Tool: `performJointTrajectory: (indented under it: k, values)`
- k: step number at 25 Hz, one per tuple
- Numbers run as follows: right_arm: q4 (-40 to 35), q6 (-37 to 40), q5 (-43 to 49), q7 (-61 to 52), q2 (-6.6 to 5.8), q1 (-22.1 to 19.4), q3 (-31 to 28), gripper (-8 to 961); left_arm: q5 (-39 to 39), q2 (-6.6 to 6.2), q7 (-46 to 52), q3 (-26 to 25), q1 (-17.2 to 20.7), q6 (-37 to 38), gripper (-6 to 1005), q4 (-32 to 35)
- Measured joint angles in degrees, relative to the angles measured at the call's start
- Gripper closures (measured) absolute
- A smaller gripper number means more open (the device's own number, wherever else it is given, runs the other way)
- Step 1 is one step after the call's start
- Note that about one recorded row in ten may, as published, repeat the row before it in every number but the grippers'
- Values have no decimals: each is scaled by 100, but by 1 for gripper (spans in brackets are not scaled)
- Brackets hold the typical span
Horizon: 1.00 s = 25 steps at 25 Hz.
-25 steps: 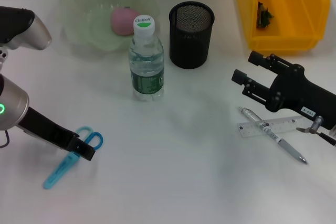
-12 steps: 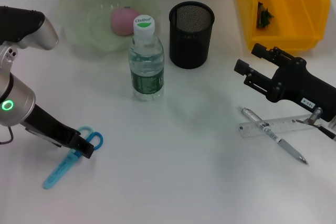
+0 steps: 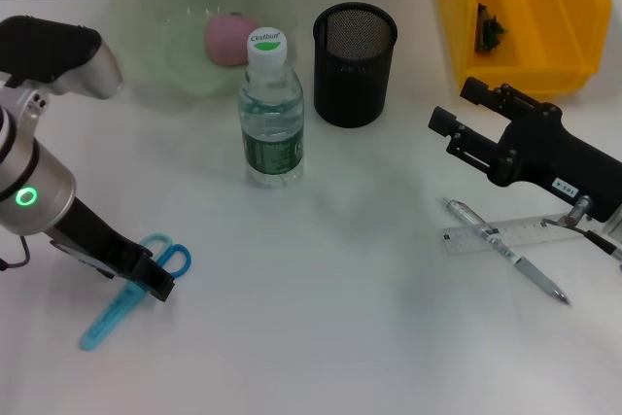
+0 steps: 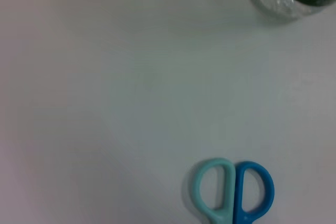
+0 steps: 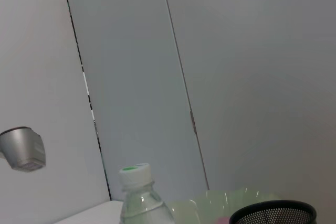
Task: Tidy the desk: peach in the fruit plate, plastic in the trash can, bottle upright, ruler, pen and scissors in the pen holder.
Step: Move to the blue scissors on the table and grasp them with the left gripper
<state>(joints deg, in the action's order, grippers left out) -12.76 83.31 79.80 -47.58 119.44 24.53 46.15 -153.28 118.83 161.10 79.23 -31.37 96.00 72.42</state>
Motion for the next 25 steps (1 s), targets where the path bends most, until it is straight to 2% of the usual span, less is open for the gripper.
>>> performJointTrajectory:
  k: [25]
  values:
    - [68,-131,-124,-14,0,39,-1,301,-224,9,87,79,-220,-18,278,-118]
